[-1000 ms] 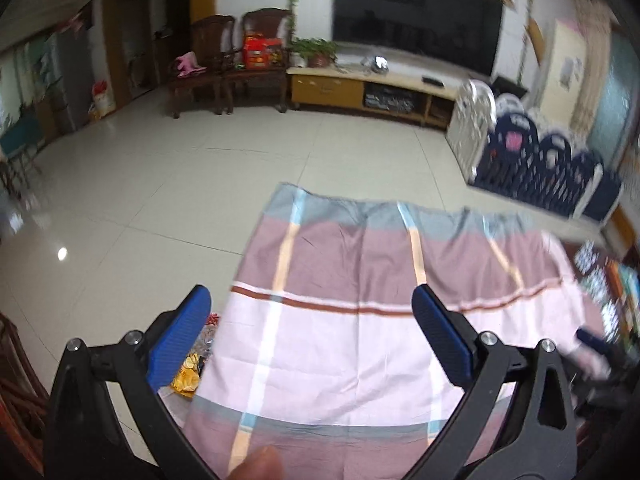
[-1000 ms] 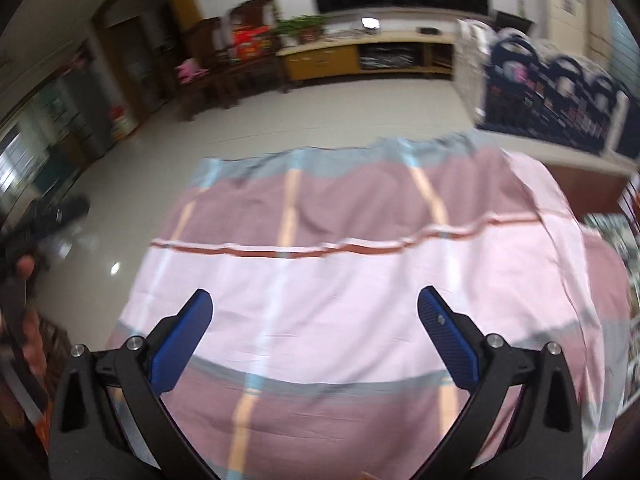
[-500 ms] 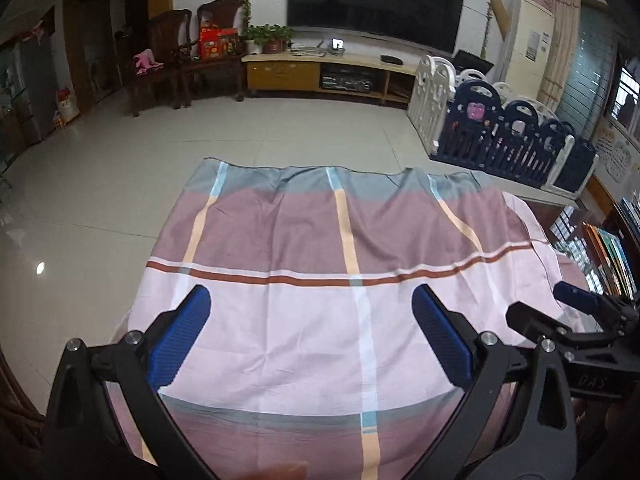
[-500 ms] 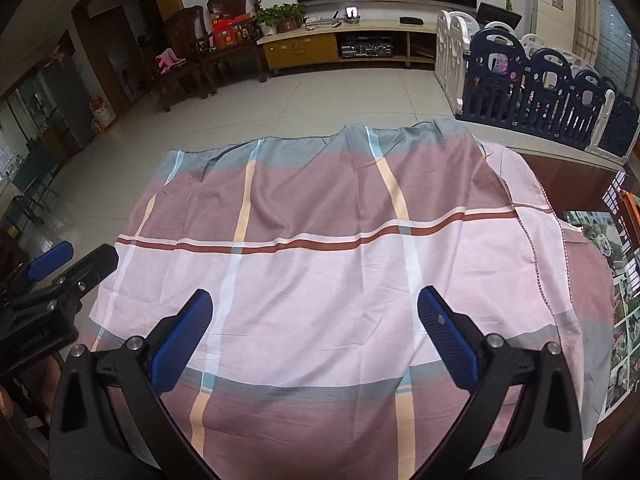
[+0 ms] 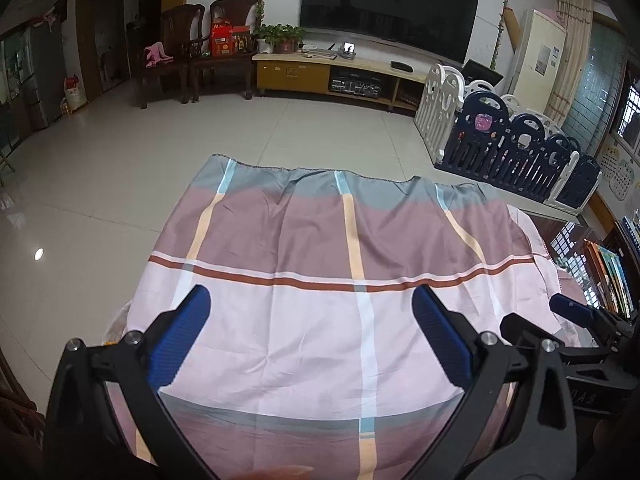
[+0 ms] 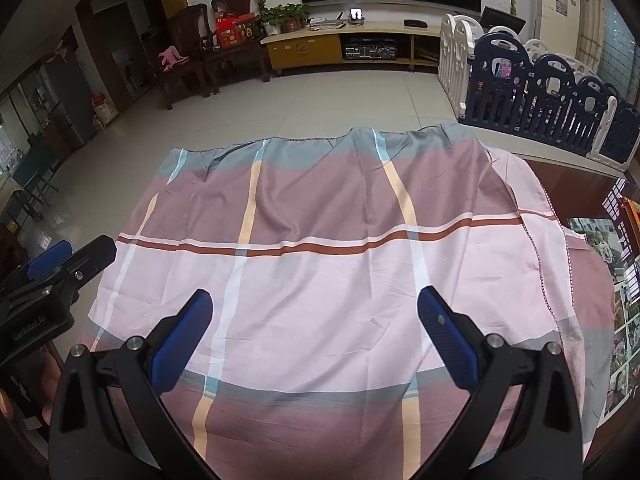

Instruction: Collect trash

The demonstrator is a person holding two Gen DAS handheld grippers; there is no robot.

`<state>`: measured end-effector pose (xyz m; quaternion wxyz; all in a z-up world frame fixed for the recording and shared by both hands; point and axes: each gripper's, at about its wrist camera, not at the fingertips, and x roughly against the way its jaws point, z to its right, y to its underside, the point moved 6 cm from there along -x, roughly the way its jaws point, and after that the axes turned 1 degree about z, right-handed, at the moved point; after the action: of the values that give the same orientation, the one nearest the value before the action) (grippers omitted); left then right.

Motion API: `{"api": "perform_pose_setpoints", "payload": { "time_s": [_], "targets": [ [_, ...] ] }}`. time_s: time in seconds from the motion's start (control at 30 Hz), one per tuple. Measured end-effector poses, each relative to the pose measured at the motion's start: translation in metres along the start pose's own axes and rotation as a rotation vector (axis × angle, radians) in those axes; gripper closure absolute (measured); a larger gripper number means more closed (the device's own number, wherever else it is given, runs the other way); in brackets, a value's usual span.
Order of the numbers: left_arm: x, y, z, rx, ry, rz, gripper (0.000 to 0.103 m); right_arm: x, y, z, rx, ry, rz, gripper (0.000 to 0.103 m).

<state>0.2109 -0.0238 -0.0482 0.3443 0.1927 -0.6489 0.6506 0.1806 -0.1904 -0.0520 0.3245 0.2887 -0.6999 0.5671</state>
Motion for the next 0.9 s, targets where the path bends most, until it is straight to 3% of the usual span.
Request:
{"api": "perform_pose_setpoints", "payload": {
  "time_s": [0.9],
  "targets": [
    [-0.0003, 0.0022, 0.0030, -0.031, 0.002, -0.017, 0.003, -0.0015, -0.0019, -0.0009, 0.001, 0.009, 0.009, 0.003]
  ]
}}
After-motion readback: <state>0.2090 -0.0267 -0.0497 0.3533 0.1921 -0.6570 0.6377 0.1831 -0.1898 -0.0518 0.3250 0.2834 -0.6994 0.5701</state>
